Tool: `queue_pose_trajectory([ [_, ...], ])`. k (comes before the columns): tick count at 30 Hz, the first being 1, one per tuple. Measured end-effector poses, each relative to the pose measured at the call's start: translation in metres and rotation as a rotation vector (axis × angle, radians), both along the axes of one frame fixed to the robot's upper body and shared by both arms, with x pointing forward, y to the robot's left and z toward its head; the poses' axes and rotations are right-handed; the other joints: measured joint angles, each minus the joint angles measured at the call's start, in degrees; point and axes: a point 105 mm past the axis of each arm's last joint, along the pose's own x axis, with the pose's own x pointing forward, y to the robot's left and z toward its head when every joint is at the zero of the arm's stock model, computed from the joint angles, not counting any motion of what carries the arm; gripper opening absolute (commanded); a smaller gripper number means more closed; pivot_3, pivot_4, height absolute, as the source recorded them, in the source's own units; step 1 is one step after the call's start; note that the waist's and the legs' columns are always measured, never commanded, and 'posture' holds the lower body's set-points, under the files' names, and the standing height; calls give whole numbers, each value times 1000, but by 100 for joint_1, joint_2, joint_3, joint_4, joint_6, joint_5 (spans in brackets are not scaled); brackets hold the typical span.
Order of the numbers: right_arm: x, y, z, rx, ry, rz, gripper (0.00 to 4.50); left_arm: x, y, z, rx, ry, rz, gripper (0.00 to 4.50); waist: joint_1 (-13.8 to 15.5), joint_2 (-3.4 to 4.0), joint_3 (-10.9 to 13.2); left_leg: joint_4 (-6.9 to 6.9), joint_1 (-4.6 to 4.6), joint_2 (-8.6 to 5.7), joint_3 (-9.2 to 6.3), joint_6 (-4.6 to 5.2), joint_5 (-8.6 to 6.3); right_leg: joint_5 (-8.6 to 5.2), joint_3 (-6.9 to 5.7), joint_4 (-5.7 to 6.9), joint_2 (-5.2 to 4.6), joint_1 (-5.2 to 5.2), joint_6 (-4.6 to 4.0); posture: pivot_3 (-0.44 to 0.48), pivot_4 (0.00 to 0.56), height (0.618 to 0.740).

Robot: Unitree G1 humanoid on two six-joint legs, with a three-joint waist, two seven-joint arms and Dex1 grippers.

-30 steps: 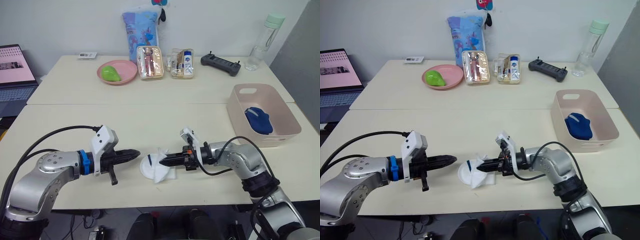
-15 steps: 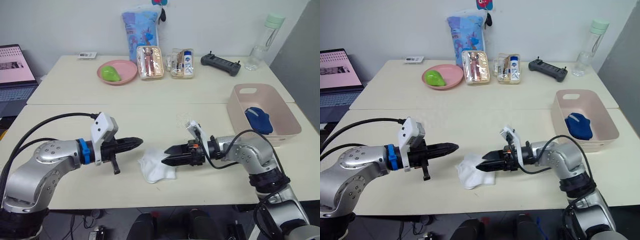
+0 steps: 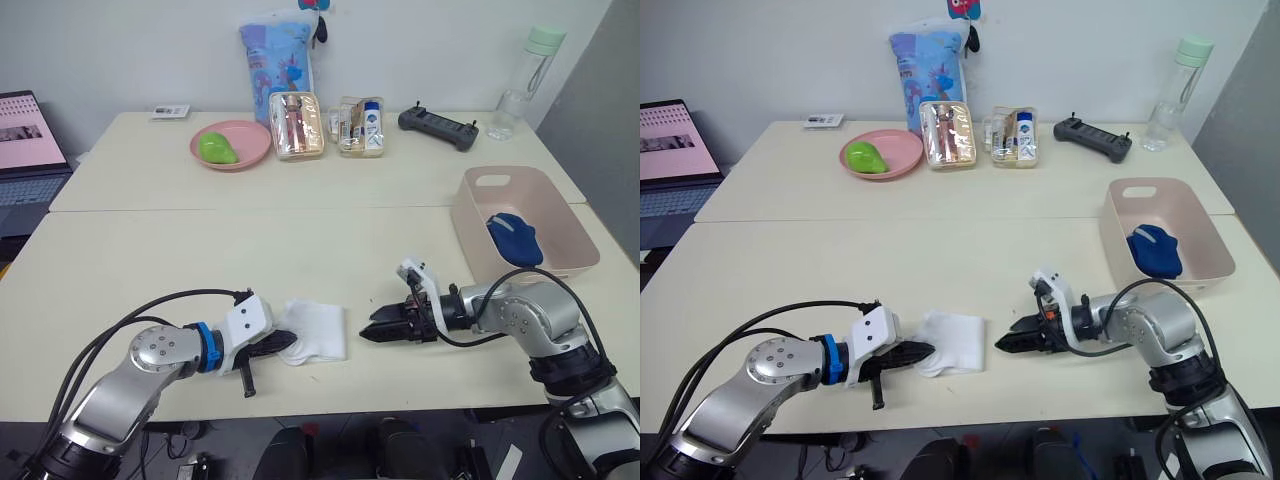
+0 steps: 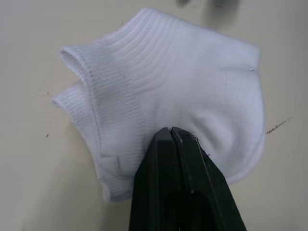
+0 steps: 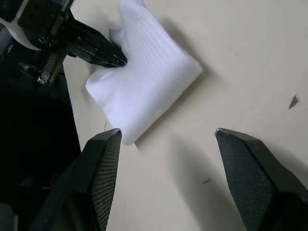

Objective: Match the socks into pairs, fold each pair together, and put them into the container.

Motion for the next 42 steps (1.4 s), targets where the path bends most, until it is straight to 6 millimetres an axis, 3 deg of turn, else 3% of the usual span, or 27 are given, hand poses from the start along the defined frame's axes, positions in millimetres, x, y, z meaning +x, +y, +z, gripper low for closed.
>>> queue_pose_trajectory([
  [11, 2, 54, -7, 102, 181, 43, 3350, -6, 2, -2, -17, 3, 53, 0, -29, 3, -8, -22, 18, 1, 3, 0, 0, 0, 2, 2, 1, 1, 0, 0, 150, 740],
  [17, 2, 71, -9, 118, 204, 58, 3350, -8, 3, -1, -19, 6, 67, 0, -27, 3, -8, -26, 19, 3, 3, -1, 0, 0, 1, 2, 1, 0, -1, 0, 150, 740],
  [21, 5, 72, -12, 113, 186, 52, 2403, -9, 3, 0, -29, 10, 78, 0, -27, 4, -8, -26, 19, 3, 2, -1, 1, 0, -2, 3, 1, 0, -1, 0, 150, 740],
  [28, 8, 69, -7, 111, 137, 43, 14, -6, 2, 5, -94, 30, 102, 0, -24, 4, -8, -25, 17, 3, 1, -1, 1, 0, -2, 3, 1, -1, -1, 0, 150, 740],
  [30, 9, 60, -2, 113, 127, 29, 14, -3, 1, 18, -153, 19, 108, 0, -17, 3, -6, -23, 11, 2, -1, -1, 1, 0, -3, 2, 1, -3, -1, 0, 150, 740],
  [33, 14, 39, 15, 127, 74, -9, 0, 7, 0, 49, -237, -40, 112, 582, 19, 1, -4, -20, 6, -1, -5, -1, 1, 0, -5, -2, -1, -1, 0, 0, 150, 740],
  [39, 40, -42, 90, 117, -269, -227, 0, 30, -27, 122, -419, -167, 24, 2549, 65, -4, 5, -13, 1, -11, -1, -1, 1, 0, -3, -7, -3, 2, 4, 0, 150, 740],
  [42, 49, -69, 107, 52, -384, -302, 0, 40, -44, 143, -492, -195, -14, 3458, 11, -10, 10, -17, 3, -7, 4, 0, 1, 0, 0, -2, 2, -1, 3, 0, 150, 740],
])
